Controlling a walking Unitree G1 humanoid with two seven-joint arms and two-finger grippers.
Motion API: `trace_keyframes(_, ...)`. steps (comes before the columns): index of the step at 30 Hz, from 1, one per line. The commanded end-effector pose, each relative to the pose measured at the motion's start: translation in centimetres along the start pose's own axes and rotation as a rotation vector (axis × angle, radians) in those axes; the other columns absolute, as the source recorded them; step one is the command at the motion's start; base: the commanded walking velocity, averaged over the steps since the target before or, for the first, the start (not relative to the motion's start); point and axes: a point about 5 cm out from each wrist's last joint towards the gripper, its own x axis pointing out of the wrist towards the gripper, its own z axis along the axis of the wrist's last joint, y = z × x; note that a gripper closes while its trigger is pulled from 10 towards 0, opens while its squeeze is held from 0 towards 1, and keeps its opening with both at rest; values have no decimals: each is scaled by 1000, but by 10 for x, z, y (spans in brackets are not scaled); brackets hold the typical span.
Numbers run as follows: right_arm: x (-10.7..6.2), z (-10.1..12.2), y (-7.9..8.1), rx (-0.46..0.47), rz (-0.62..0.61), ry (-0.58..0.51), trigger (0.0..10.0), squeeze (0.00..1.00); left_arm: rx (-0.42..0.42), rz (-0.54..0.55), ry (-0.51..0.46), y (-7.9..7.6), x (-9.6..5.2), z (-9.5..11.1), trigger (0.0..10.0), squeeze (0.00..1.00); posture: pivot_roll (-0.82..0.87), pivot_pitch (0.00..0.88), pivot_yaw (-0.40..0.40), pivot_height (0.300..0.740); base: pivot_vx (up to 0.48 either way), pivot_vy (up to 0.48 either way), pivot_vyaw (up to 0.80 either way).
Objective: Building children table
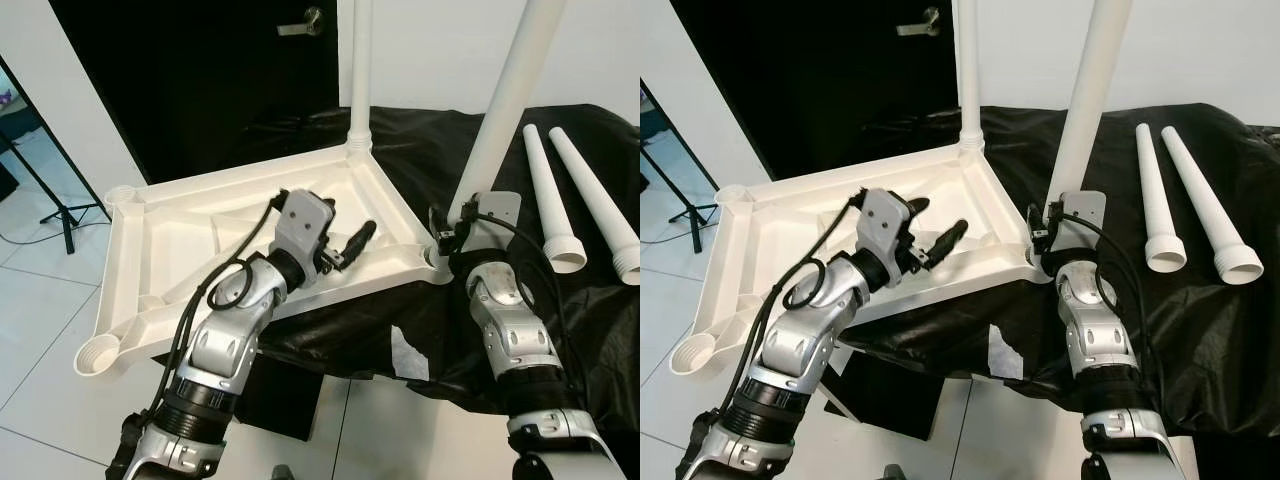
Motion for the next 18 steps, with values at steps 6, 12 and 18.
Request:
trace_keyframes(6,2,-17,1,16,-4,76,10000,0,31,-21,47,-6,0,-7,10000,0,28,0,53,740,0,0,0)
trace_keyframes(12,2,-8,8,21,23,3,10000,0,84,-80,111,-16,-3,-20,10000,0,35,0,44,740,0,0,0)
trace_keyframes(18,0,2,3,39,-17,-67,10000,0,107,-101,191,-21,1,-33,10000,0,32,0,44,740,0,0,0)
